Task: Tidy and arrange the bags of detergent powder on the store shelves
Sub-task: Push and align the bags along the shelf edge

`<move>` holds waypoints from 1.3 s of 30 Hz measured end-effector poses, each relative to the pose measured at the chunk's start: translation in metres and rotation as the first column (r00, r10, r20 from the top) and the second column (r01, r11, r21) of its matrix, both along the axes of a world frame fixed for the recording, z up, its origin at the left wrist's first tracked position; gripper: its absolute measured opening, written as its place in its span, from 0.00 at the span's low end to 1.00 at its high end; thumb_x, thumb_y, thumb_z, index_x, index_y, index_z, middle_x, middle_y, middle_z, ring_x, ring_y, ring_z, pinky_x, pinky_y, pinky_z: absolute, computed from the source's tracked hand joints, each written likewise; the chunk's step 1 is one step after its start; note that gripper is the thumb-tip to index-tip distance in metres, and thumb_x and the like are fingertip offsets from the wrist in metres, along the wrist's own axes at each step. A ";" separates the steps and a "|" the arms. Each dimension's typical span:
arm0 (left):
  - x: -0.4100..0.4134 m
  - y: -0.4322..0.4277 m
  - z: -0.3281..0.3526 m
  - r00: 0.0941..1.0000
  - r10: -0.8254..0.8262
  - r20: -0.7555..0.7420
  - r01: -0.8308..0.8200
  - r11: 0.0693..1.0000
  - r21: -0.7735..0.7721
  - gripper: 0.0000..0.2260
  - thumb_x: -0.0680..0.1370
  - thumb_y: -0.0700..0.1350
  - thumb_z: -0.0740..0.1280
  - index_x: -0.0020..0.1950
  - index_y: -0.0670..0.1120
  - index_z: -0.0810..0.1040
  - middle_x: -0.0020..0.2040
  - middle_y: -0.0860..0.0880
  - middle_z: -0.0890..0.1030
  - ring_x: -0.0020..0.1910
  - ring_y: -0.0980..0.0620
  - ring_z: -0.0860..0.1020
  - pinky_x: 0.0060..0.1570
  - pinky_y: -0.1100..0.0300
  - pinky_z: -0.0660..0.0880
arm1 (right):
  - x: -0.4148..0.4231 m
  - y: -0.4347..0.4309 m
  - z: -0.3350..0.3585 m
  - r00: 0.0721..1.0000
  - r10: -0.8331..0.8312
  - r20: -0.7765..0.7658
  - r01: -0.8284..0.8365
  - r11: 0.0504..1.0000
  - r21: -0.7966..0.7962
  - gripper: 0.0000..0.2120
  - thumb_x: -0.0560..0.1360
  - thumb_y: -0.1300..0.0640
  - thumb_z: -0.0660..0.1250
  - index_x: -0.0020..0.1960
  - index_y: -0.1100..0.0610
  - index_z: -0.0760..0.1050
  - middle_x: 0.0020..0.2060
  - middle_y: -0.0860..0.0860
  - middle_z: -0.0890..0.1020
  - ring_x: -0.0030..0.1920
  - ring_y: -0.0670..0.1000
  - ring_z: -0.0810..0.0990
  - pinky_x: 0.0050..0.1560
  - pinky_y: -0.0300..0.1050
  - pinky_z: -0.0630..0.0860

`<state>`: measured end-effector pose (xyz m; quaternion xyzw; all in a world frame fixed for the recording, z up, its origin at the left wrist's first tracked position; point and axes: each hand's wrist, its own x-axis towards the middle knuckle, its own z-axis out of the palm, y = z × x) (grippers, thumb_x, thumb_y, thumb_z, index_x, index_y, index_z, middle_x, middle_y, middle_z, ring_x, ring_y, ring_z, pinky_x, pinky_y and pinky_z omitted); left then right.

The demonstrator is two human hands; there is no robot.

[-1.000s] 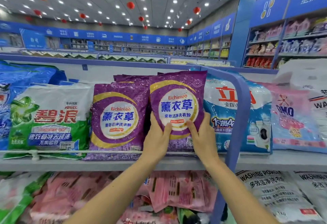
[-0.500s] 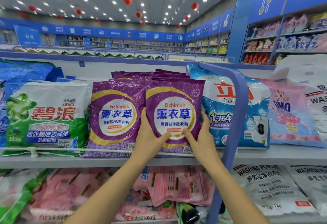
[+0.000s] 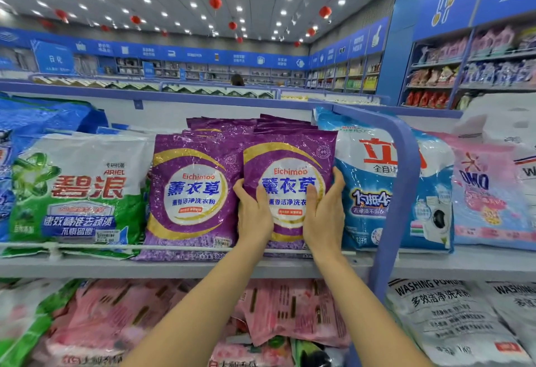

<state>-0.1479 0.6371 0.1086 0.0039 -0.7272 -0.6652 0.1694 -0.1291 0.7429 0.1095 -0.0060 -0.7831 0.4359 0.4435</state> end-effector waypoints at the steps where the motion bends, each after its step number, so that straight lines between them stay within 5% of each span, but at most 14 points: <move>1: -0.002 -0.001 0.000 1.000 -0.007 -0.001 0.007 1.000 0.009 0.19 0.82 0.55 0.52 0.71 0.54 0.53 0.61 0.45 0.75 0.53 0.45 0.76 0.55 0.47 0.73 | -0.002 0.000 0.000 1.000 -0.004 0.002 0.004 1.000 0.009 0.26 0.79 0.48 0.56 0.74 0.54 0.53 0.68 0.52 0.70 0.64 0.52 0.72 0.58 0.50 0.74; 4: 0.001 -0.004 0.002 1.000 -0.020 -0.018 0.020 0.999 0.033 0.18 0.83 0.52 0.52 0.71 0.49 0.56 0.56 0.46 0.76 0.44 0.52 0.74 0.47 0.56 0.67 | -0.003 0.001 -0.001 1.000 -0.017 0.024 0.016 1.000 0.023 0.27 0.80 0.47 0.56 0.74 0.54 0.53 0.69 0.52 0.69 0.64 0.53 0.72 0.58 0.54 0.74; 8: 0.008 -0.011 0.002 0.999 0.024 -0.041 -0.026 0.999 -0.047 0.21 0.83 0.51 0.53 0.75 0.46 0.56 0.65 0.44 0.73 0.62 0.44 0.72 0.53 0.56 0.66 | 0.004 0.007 -0.002 0.996 -0.058 0.067 0.053 0.996 0.065 0.27 0.79 0.47 0.56 0.74 0.54 0.53 0.68 0.54 0.67 0.66 0.54 0.68 0.60 0.52 0.71; 10: 0.018 -0.012 -0.001 0.984 0.047 -0.173 -0.068 0.991 -0.116 0.23 0.82 0.50 0.55 0.75 0.46 0.55 0.70 0.45 0.68 0.69 0.46 0.67 0.63 0.53 0.67 | 0.013 0.009 -0.004 0.995 -0.097 -0.023 0.099 0.986 0.135 0.26 0.80 0.47 0.56 0.73 0.56 0.56 0.67 0.57 0.67 0.67 0.55 0.66 0.63 0.52 0.68; 12: 0.030 -0.013 -0.007 0.916 0.088 -0.392 -0.202 0.945 -0.259 0.24 0.82 0.48 0.57 0.76 0.46 0.54 0.75 0.46 0.61 0.74 0.51 0.58 0.71 0.58 0.58 | 0.021 0.011 -0.009 0.982 -0.134 -0.131 0.169 0.934 0.316 0.25 0.79 0.46 0.54 0.72 0.56 0.56 0.67 0.59 0.67 0.67 0.56 0.65 0.65 0.53 0.66; 15: 0.027 -0.018 -0.025 0.800 -0.038 -0.598 -0.408 0.697 -0.590 0.22 0.81 0.49 0.56 0.74 0.46 0.58 0.74 0.41 0.61 0.73 0.45 0.60 0.71 0.52 0.59 | 0.022 0.016 -0.026 0.987 -0.110 -0.115 0.157 0.787 0.596 0.26 0.79 0.43 0.52 0.74 0.52 0.55 0.72 0.58 0.63 0.71 0.55 0.59 0.69 0.53 0.61; 18: 0.018 -0.021 -0.033 0.879 -0.108 -0.465 -0.381 0.427 -0.820 0.25 0.81 0.58 0.44 0.76 0.50 0.56 0.76 0.43 0.61 0.74 0.43 0.62 0.69 0.42 0.62 | 0.016 0.022 -0.037 0.985 -0.169 -0.032 0.144 0.704 0.695 0.26 0.80 0.40 0.44 0.75 0.49 0.54 0.75 0.54 0.57 0.74 0.52 0.52 0.70 0.58 0.58; 20: 0.017 -0.021 -0.030 0.925 -0.099 -0.367 -0.310 0.364 -0.878 0.29 0.78 0.62 0.34 0.77 0.54 0.47 0.78 0.46 0.53 0.77 0.46 0.54 0.72 0.44 0.53 | 0.012 0.023 -0.034 0.984 -0.178 0.004 0.123 0.699 0.704 0.27 0.80 0.39 0.42 0.75 0.49 0.53 0.76 0.54 0.56 0.74 0.52 0.51 0.71 0.59 0.55; 23: 0.026 -0.026 -0.021 0.930 -0.173 -0.323 -0.223 0.432 -0.874 0.30 0.77 0.64 0.37 0.76 0.54 0.44 0.79 0.47 0.48 0.77 0.48 0.47 0.74 0.47 0.48 | 0.021 0.024 -0.030 0.995 -0.101 -0.019 0.086 0.723 0.685 0.27 0.79 0.42 0.48 0.76 0.50 0.53 0.76 0.55 0.55 0.75 0.53 0.50 0.72 0.57 0.49; 27: 0.068 -0.062 -0.033 0.750 -0.194 -0.632 -0.383 0.652 -0.654 0.20 0.79 0.49 0.58 0.69 0.43 0.67 0.68 0.41 0.69 0.66 0.46 0.66 0.67 0.55 0.61 | 0.069 0.029 -0.064 0.956 0.084 -0.282 0.109 0.790 0.604 0.16 0.77 0.56 0.58 0.64 0.57 0.68 0.63 0.56 0.72 0.62 0.56 0.69 0.63 0.52 0.63; 30: 0.096 -0.103 -0.081 0.688 -0.121 -0.716 -0.488 0.652 -0.580 0.12 0.77 0.44 0.60 0.58 0.42 0.70 0.58 0.44 0.73 0.56 0.45 0.71 0.58 0.53 0.66 | 0.091 0.027 -0.125 0.965 0.167 -0.204 0.008 0.754 0.656 0.09 0.74 0.59 0.60 0.54 0.57 0.71 0.49 0.55 0.79 0.51 0.53 0.73 0.54 0.49 0.68; 34: 0.101 -0.149 -0.155 0.840 -0.033 -0.542 -0.466 0.467 -0.751 0.11 0.75 0.45 0.59 0.54 0.41 0.71 0.52 0.42 0.75 0.49 0.43 0.72 0.50 0.51 0.66 | 0.077 0.015 -0.189 0.989 0.047 0.137 -0.132 0.679 0.722 0.13 0.72 0.55 0.64 0.54 0.58 0.74 0.47 0.55 0.81 0.48 0.56 0.78 0.51 0.51 0.74; 39: 0.070 -0.180 -0.198 0.980 0.181 -0.081 -0.121 0.222 -0.968 0.27 0.74 0.58 0.54 0.55 0.36 0.77 0.51 0.34 0.78 0.47 0.33 0.77 0.55 0.37 0.70 | 0.043 0.003 -0.227 0.830 -0.173 0.531 -0.371 0.539 0.756 0.40 0.61 0.47 0.78 0.67 0.54 0.64 0.61 0.60 0.75 0.60 0.64 0.75 0.54 0.57 0.77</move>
